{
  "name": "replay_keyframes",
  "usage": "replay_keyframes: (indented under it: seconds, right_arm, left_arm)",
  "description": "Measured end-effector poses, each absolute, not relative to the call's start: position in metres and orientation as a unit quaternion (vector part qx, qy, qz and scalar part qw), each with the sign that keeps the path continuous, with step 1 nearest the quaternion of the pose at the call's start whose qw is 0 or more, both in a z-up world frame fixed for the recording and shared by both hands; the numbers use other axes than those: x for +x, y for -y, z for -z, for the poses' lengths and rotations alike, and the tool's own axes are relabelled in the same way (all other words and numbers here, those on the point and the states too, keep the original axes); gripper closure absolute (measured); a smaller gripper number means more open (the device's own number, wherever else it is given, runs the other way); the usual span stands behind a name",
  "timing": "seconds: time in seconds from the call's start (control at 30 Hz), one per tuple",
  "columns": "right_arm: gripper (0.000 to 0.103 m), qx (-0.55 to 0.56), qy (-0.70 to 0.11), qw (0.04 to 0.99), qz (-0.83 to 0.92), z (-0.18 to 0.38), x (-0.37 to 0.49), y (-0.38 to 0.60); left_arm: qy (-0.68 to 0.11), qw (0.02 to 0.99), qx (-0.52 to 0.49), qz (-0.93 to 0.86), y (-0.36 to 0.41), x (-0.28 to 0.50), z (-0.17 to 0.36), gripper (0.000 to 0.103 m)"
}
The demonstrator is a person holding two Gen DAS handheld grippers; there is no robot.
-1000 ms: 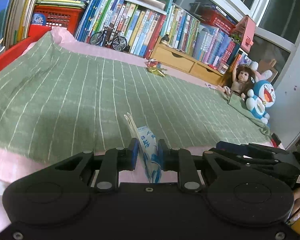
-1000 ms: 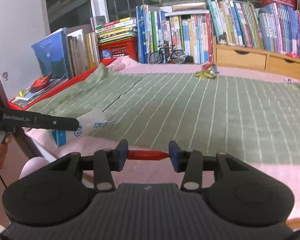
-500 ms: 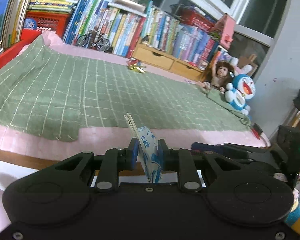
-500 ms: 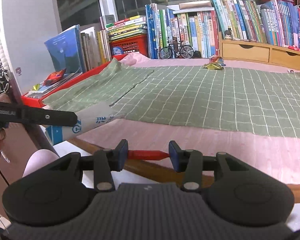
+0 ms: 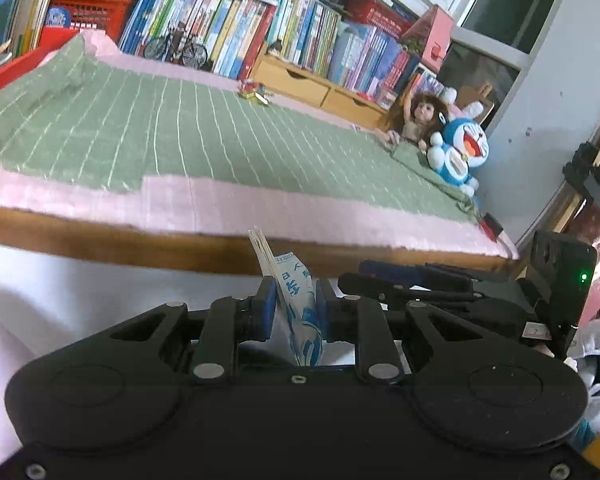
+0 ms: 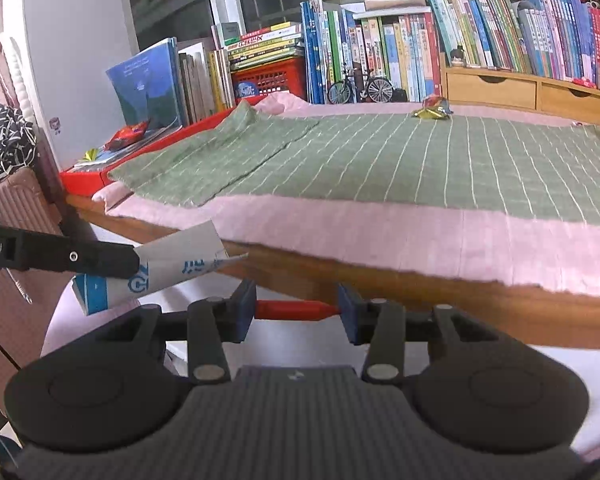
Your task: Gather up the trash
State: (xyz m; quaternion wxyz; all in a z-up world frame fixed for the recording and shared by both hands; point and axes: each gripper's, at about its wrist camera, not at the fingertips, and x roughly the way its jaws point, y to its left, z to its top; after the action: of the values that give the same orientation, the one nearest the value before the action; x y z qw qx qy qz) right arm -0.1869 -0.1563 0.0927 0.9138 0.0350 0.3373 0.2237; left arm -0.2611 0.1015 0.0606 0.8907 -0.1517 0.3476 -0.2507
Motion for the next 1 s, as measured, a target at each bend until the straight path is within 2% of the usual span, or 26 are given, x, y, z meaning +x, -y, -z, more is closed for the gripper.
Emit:
replay_keyframes:
  seconds: [0.27, 0.5, 0.8, 0.87, 1.0]
  right_arm:
    - [0.055, 0.037, -0.361, 0.907, -0.214, -0.076, -0.199, 0.158]
    - [0.055, 0.049, -0.386, 0.897, -0.21, -0.062, -0.205, 0.16]
    - [0.055, 0.062, -0.403, 0.892, -0.193, -0.051, -0.203, 0.164]
    - [0.055, 0.066, -0.405, 0.891, -0.191, -0.05, -0.202, 0.164]
    - [0.055, 0.073, -0.41, 0.89, -0.186, -0.048, -0.199, 0.166]
  left_arm:
    - [-0.392, 0.873, -0.133, 0.257, -0.085, -0.255, -0.031, 0.083]
    - [-0.456, 0.841, -0.13, 0.258, -0.067, -0.236, 0.02, 0.083]
    - [-0.492, 0.825, -0.119, 0.252, -0.055, -0.214, 0.06, 0.08]
    - [-0.496, 0.822, -0.119, 0.253, -0.054, -0.211, 0.062, 0.078]
    - [-0.502, 0.819, -0.119, 0.251, -0.055, -0.205, 0.064, 0.056]
